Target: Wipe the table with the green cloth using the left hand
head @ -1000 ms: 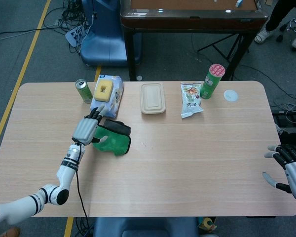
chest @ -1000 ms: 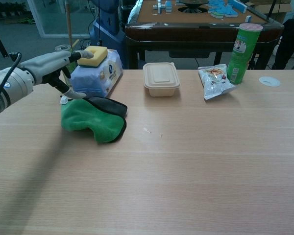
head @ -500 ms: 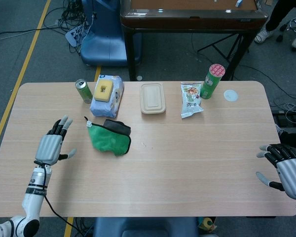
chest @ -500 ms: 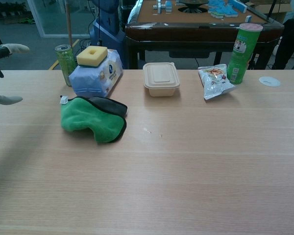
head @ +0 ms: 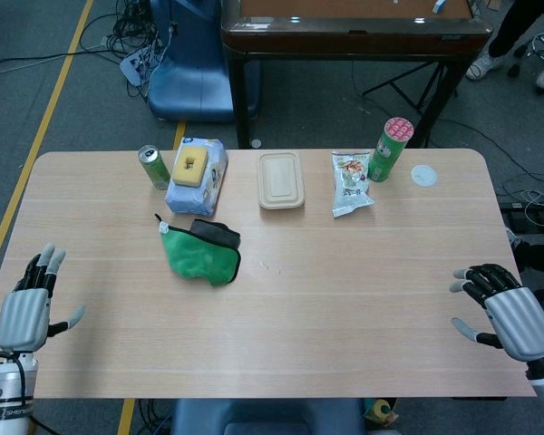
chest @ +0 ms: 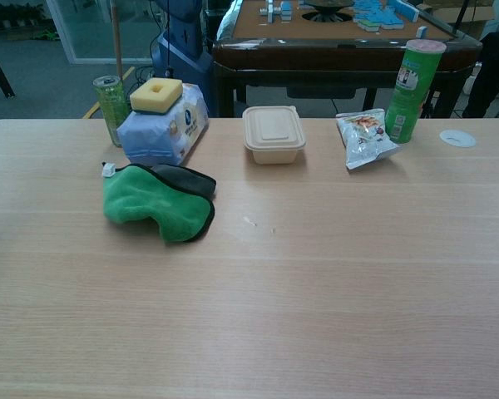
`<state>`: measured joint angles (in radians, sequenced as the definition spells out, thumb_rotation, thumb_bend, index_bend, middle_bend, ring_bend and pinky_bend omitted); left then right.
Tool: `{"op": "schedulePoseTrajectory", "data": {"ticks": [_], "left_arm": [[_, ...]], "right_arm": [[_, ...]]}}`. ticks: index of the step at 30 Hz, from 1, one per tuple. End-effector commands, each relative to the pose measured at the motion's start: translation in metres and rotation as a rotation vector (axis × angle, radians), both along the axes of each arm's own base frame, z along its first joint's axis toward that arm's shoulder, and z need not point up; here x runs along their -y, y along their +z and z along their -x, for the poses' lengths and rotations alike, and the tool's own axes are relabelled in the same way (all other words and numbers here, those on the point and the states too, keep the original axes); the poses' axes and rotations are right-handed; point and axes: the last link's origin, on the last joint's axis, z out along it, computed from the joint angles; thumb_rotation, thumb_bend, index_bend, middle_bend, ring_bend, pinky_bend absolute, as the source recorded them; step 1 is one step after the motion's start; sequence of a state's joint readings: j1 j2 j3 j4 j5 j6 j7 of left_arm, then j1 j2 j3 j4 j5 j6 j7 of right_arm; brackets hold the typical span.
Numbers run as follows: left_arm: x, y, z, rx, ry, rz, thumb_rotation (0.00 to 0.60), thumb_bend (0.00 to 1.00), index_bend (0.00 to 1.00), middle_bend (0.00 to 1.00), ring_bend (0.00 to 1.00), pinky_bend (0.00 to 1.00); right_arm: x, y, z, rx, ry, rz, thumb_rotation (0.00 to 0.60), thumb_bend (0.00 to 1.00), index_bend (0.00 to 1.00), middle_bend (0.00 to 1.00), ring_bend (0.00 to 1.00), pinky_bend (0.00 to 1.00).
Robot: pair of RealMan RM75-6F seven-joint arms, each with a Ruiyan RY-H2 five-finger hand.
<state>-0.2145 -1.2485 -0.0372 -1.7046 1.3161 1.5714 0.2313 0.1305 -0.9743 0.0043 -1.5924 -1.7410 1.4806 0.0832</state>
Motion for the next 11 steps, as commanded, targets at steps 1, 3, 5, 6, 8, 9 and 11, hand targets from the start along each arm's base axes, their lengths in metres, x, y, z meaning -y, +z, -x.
{"op": "schedulePoseTrajectory", "data": {"ticks": [1,3,5,6,8,9,11], "left_arm": [[0.017,0.005,0.002,-0.008,0.014,-0.010,0.600,0.19,0.02,0.00,0.01,0.26],[0.024,0.007,0.001,-0.010,0.010,-0.018,0.600,0.19,0.02,0.00,0.01,0.26],[0.029,0.008,0.000,-0.011,0.004,-0.027,0.600,0.19,0.02,0.00,0.01,0.26],[0.032,0.009,0.000,-0.013,0.004,-0.034,0.600,0.19,0.02,0.00,0.01,0.26],[0.036,0.010,0.001,-0.015,0.005,-0.042,0.600,0.19,0.02,0.00,0.01,0.26],[0.039,0.010,0.001,-0.016,0.008,-0.044,0.600,0.19,0.02,0.00,0.01,0.26],[0.042,0.011,0.001,-0.016,0.011,-0.049,0.600,0.19,0.02,0.00,0.01,0.26]], "right_arm": [[0.000,-0.003,-0.002,0.002,0.022,-0.008,0.600,0.30,0.39,0.30,0.21,0.19],[0.000,-0.004,-0.002,0.000,0.025,-0.009,0.600,0.30,0.39,0.30,0.21,0.19],[0.000,-0.005,-0.002,0.002,0.023,-0.009,0.600,0.30,0.39,0.30,0.21,0.19],[0.000,-0.005,-0.002,0.005,0.022,-0.007,0.600,0.30,0.39,0.30,0.21,0.19],[0.000,-0.005,-0.001,0.008,0.018,-0.005,0.600,0.30,0.39,0.30,0.21,0.19],[0.000,-0.005,-0.001,0.009,0.016,-0.004,0.600,0.30,0.39,0.30,0.21,0.19],[0.000,-0.005,0.000,0.007,0.014,-0.004,0.600,0.30,0.39,0.30,0.21,0.19]]}}
